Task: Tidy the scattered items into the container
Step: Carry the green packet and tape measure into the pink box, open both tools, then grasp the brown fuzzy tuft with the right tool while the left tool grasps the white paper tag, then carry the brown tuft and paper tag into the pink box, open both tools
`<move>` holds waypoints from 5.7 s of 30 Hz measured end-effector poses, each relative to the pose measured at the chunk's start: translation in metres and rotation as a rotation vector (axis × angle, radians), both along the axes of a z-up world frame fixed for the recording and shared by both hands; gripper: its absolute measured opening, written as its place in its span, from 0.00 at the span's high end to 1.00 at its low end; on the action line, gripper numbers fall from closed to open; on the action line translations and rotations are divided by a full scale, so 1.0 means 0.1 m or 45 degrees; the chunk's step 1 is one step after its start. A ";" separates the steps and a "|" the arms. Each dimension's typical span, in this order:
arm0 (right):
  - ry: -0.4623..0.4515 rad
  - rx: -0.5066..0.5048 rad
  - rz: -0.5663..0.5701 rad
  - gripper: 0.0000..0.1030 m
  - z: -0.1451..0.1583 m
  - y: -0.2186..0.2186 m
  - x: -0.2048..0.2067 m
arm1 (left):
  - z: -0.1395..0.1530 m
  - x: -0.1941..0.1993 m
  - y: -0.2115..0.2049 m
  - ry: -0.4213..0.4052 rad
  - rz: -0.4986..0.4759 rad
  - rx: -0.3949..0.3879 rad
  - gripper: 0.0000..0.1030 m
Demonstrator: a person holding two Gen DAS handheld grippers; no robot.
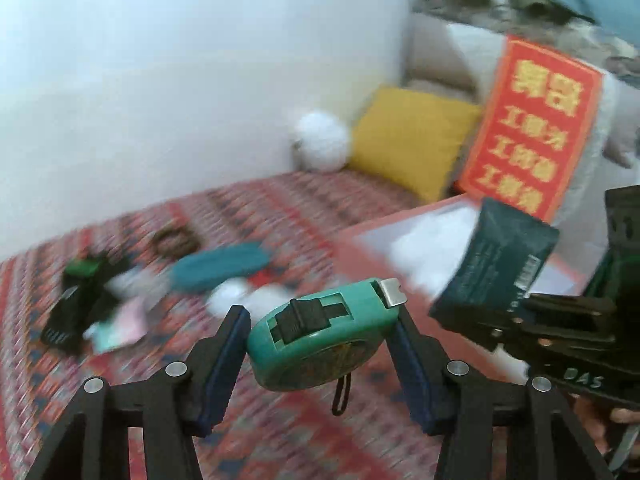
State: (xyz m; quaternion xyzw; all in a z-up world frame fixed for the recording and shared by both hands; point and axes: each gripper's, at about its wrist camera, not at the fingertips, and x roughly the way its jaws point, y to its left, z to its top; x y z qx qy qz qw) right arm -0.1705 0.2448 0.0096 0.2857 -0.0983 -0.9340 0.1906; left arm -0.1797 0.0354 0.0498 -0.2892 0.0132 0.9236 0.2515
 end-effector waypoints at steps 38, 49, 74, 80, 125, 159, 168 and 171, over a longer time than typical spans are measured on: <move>0.024 0.169 -0.372 0.13 0.12 0.53 0.01 | 0.06 0.19 0.26 0.043 0.206 -0.094 0.13; -0.099 0.318 0.046 0.13 -0.41 -0.99 0.32 | -0.78 0.92 -1.65 -0.213 0.654 -0.185 0.13; -0.524 0.433 0.430 0.77 -1.84 -1.71 0.18 | -2.09 0.16 -1.43 -0.704 0.782 0.066 0.09; -0.557 0.390 0.439 0.78 -1.87 -1.59 0.16 | -2.18 -0.18 -1.24 -0.673 0.799 -0.152 0.04; 0.034 0.135 0.164 0.81 -0.43 -0.84 0.62 | -0.57 0.77 -0.66 -0.136 0.564 -0.008 0.10; -0.018 -0.001 -0.722 0.19 -0.37 1.74 0.29 | -0.10 -0.19 1.86 -0.030 0.134 -0.099 0.04; 0.001 0.132 -0.761 0.18 -0.20 1.49 0.45 | -0.13 0.19 1.73 0.050 0.161 -0.168 0.04; 0.014 0.180 -0.780 0.17 -0.14 1.38 0.53 | -0.13 0.30 1.66 0.059 0.166 -0.171 0.04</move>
